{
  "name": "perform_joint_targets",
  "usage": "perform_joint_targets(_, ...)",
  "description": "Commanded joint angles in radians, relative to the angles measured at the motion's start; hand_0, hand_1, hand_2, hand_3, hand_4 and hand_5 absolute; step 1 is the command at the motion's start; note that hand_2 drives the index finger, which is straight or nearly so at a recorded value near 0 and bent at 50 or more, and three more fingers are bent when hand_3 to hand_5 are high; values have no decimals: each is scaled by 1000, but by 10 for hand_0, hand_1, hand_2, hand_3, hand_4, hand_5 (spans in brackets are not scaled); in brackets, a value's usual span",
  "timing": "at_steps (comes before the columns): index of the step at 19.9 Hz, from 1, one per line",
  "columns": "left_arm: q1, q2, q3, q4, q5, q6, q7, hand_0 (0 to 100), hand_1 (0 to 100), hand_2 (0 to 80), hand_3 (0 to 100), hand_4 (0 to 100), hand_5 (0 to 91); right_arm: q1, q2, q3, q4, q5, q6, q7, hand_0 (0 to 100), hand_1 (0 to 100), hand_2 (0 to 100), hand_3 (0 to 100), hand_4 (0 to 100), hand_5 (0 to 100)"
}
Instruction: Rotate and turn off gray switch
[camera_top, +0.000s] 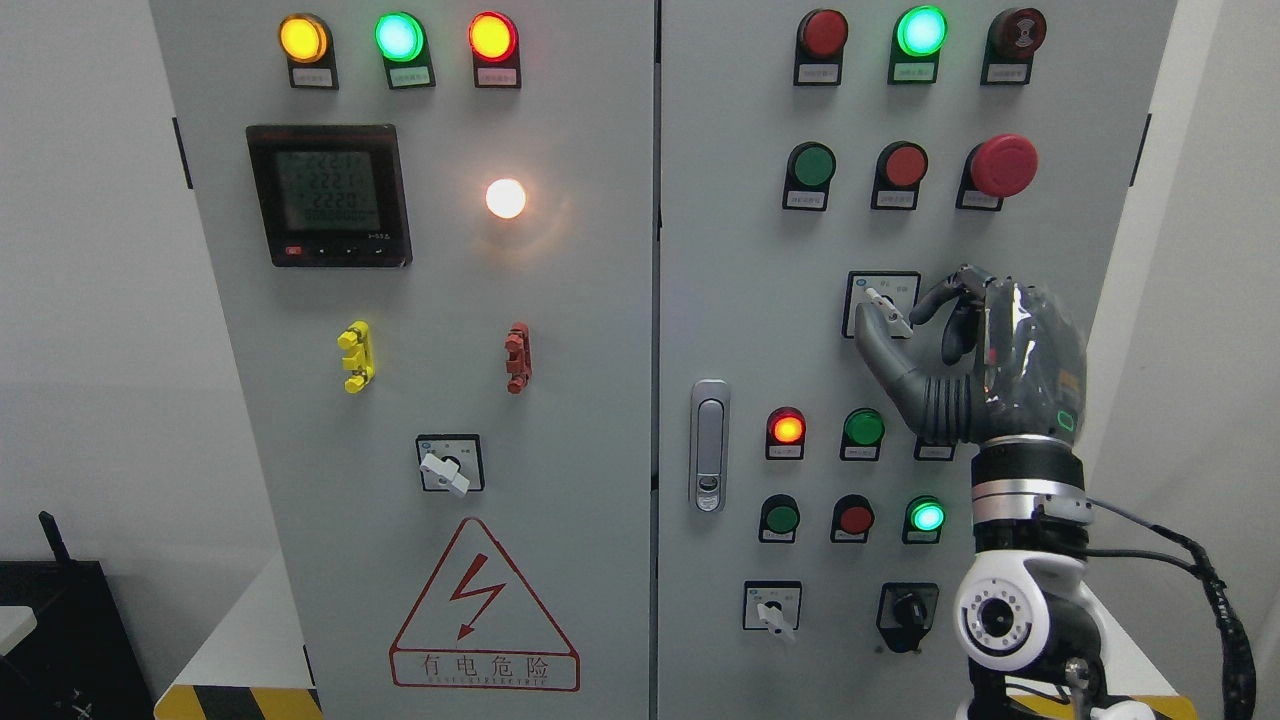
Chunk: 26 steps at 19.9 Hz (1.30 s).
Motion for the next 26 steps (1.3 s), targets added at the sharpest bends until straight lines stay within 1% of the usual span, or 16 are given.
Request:
perform_joint_targets(1,34,0,-2,2,0,1,0,120,389,0,0,0,0,0,0,7,4,3,2,1,208,419,645,999,909,1000)
perform_joint_targets(9,34,0,-2,0,0,1,0,120,389,0,0,0,0,-1,0,10,10,3,10,-1,217,426,657,999,909,1000)
perform_joint_targets(21,34,0,-2,0,0,1,0,120,389,0,0,0,0,-4,0,8,15,3,11,-1,323,429,669,1000,912,1000)
perform_joint_targets(26,34,0,-2,0,0,1,0,120,389,0,0,0,0,-6,0,10,16,3,11,-3,333,450,671,1000,912,1000)
